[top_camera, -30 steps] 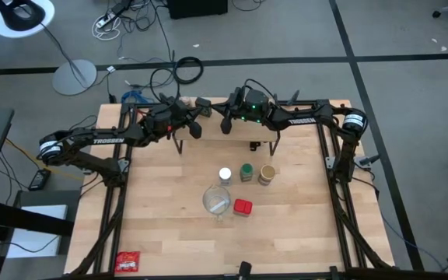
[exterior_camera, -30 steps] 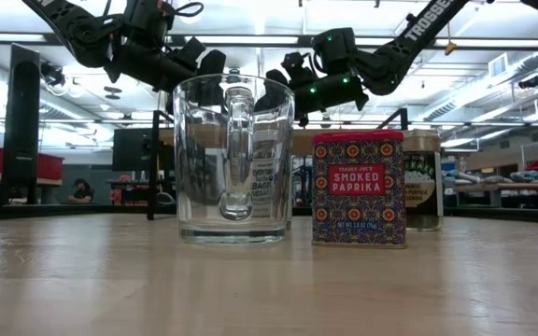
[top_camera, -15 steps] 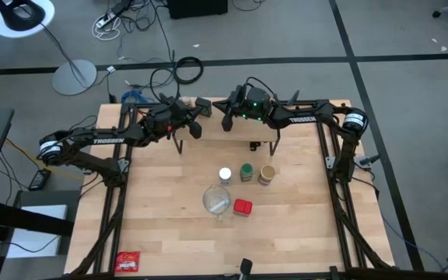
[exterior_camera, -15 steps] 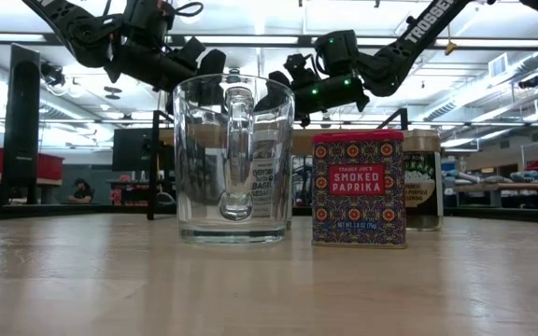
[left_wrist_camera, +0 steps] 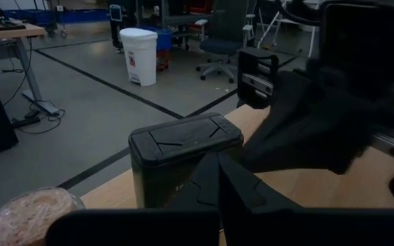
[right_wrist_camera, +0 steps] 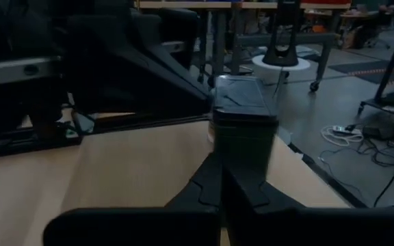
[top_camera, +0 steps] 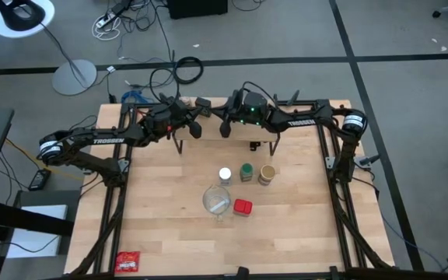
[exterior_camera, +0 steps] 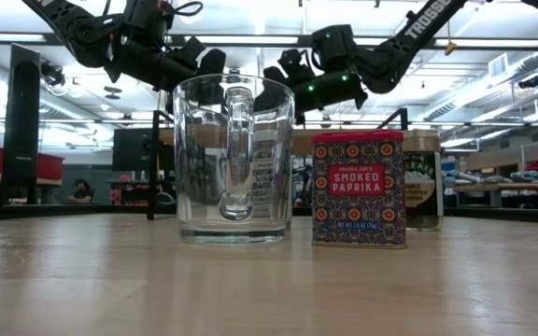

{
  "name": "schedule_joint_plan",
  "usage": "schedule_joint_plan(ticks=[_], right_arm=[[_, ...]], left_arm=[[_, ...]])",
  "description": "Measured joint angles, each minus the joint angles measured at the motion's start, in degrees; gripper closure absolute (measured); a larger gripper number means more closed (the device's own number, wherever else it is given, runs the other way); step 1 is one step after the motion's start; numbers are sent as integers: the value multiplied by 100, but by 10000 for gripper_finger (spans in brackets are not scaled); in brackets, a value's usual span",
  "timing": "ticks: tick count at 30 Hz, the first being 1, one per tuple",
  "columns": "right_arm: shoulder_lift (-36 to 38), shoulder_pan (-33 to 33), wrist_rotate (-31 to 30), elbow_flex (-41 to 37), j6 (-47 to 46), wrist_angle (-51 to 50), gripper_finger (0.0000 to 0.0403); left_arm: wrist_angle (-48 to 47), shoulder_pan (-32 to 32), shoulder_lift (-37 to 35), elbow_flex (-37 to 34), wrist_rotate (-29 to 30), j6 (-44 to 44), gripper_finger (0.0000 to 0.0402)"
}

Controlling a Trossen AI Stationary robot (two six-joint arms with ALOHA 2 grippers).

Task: Shelf spices
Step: Put the black seasoning can on the shelf

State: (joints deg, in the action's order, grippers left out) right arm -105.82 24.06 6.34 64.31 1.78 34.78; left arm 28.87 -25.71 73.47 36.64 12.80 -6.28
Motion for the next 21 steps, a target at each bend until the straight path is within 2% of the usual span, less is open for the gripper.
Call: schedule_joint_plan(ticks=[7,21], right_arm=[[0,-25,-98,0,50,55,403],[0,133,81,0,-29,71,403]], left_arm=[[2,0,0,0,0,0,401],[1,0,0,0,0,0,401]])
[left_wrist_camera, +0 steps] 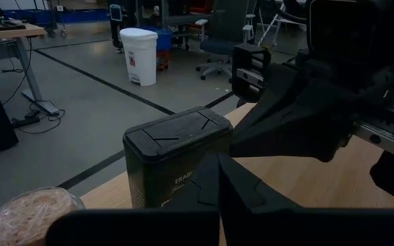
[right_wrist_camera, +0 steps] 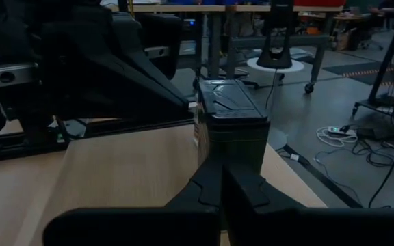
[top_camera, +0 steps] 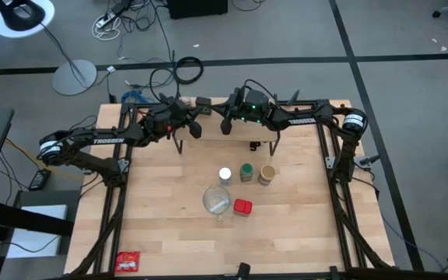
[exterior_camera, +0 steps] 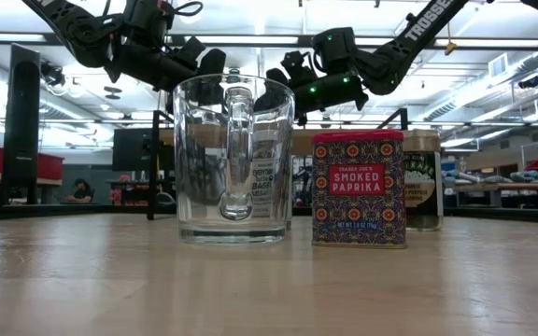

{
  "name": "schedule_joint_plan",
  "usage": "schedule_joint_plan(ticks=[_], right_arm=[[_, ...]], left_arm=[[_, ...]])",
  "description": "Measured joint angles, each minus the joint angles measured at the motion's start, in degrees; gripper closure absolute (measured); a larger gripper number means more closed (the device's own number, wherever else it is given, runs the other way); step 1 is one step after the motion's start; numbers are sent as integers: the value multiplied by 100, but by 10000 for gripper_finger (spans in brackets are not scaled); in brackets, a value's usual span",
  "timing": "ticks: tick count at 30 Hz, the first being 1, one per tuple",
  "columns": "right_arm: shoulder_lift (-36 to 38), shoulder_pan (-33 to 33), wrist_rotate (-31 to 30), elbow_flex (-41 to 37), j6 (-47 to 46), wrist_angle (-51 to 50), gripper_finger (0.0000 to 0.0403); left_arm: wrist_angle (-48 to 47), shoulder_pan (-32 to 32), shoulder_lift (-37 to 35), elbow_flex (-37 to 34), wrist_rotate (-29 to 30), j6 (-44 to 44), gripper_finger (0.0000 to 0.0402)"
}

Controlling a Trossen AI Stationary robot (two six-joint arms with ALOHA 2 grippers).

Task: Shelf spices
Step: Put the black seasoning can on the shelf

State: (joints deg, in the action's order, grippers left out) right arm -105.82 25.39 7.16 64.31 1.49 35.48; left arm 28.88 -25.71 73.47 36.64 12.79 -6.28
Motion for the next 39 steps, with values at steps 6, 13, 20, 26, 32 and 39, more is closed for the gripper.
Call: schedule_joint_plan(ticks=[6,13,20,26,32,39], right_arm=[[0,26,4,0,-5,-2,403],[0,37,18,53,-14,-20,403],[0,35,46,369,29,-279,403],[0,36,42,391,56,-463,403],[0,31,10,391,58,-531,403],[0,64,9,391,47,-526,403]], left_arm=[[1,0,0,0,0,-103,401],[1,0,0,0,-70,-182,401],[-3,4,0,0,-74,-192,401],[-6,37,0,0,-83,-192,401],[3,94,0,0,-111,-191,401],[101,149,0,0,-111,-166,401]])
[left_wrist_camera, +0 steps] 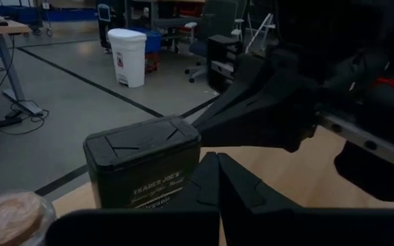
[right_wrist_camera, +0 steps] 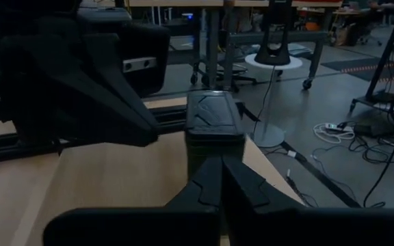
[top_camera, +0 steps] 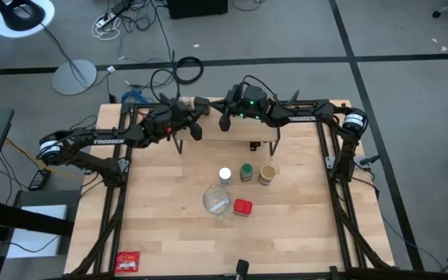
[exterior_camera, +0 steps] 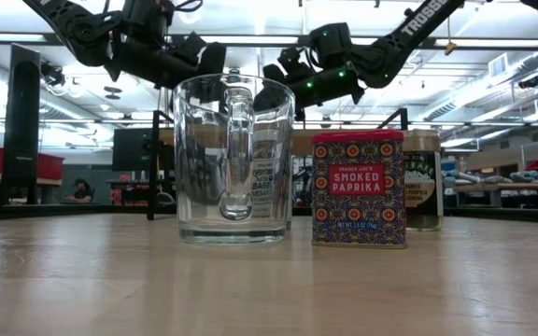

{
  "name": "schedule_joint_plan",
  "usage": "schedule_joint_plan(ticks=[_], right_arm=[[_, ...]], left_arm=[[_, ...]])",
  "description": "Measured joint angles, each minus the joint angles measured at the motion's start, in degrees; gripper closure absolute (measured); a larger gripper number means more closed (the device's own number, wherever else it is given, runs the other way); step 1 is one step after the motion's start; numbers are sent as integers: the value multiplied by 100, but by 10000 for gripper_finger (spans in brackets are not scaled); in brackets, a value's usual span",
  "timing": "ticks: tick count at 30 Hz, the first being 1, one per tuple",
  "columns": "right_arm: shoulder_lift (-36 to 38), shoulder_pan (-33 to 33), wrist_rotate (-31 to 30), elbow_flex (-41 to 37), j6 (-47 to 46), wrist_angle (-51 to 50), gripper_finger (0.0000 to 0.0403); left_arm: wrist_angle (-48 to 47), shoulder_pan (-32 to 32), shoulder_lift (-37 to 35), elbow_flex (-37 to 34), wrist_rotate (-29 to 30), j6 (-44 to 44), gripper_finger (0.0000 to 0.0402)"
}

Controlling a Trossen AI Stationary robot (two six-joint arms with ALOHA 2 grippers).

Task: Shelf spices
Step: Put the black seasoning can on the shelf

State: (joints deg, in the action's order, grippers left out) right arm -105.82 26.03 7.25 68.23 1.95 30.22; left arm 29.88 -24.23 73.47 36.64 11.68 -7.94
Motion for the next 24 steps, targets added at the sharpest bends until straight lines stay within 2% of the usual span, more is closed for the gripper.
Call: schedule_joint_plan(ticks=[14,24], right_arm=[[0,104,93,-2,-28,5,403],[0,-52,-124,-2,57,-26,403]], left_arm=[[242,63,0,0,2,-20,401],[-343,61,0,0,7,262,401]])
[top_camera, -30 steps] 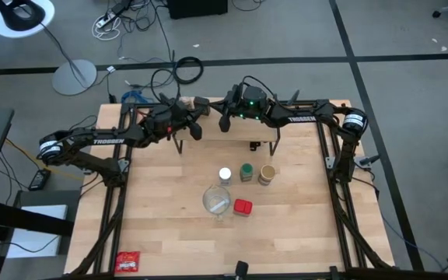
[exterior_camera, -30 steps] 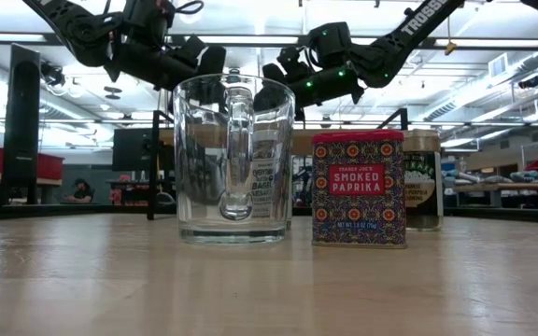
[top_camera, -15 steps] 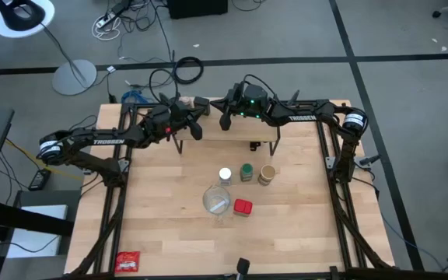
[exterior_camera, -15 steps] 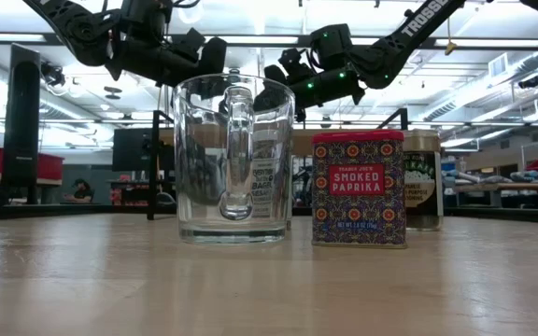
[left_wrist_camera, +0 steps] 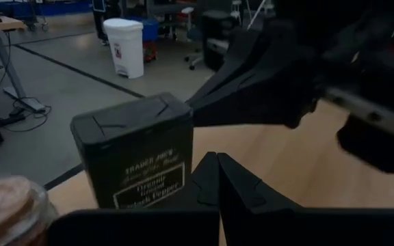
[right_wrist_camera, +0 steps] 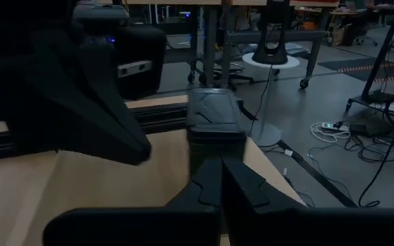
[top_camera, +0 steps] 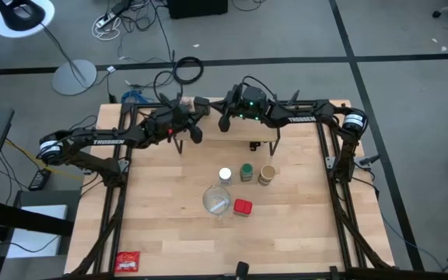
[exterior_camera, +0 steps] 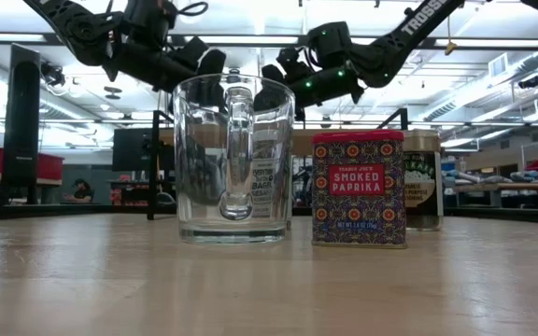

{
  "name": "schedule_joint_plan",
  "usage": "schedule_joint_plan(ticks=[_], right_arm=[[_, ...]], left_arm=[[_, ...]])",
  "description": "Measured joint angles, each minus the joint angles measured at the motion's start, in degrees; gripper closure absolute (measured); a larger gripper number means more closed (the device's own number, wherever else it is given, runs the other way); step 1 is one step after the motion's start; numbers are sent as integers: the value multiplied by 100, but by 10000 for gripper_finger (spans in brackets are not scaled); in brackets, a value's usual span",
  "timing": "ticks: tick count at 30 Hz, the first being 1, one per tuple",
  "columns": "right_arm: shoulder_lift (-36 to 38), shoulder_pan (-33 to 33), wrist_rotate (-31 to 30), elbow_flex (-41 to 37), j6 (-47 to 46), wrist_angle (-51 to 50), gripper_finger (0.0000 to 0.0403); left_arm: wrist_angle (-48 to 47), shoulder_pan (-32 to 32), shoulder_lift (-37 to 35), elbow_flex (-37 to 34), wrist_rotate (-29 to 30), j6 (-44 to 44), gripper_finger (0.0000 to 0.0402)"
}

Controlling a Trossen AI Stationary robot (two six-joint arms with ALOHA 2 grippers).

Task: Shelf spices
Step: Put the black seasoning can on the shelf

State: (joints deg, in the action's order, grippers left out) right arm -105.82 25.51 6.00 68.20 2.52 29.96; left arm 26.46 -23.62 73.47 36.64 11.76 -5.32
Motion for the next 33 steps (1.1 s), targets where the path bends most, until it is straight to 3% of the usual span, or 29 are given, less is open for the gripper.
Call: schedule_joint_plan(ticks=[9,33], right_arm=[[0,-145,-206,-2,2,12,403],[0,-316,-169,-4,13,19,403]], left_arm=[[-153,0,0,0,502,371,401],[421,0,2,0,563,365,401]])
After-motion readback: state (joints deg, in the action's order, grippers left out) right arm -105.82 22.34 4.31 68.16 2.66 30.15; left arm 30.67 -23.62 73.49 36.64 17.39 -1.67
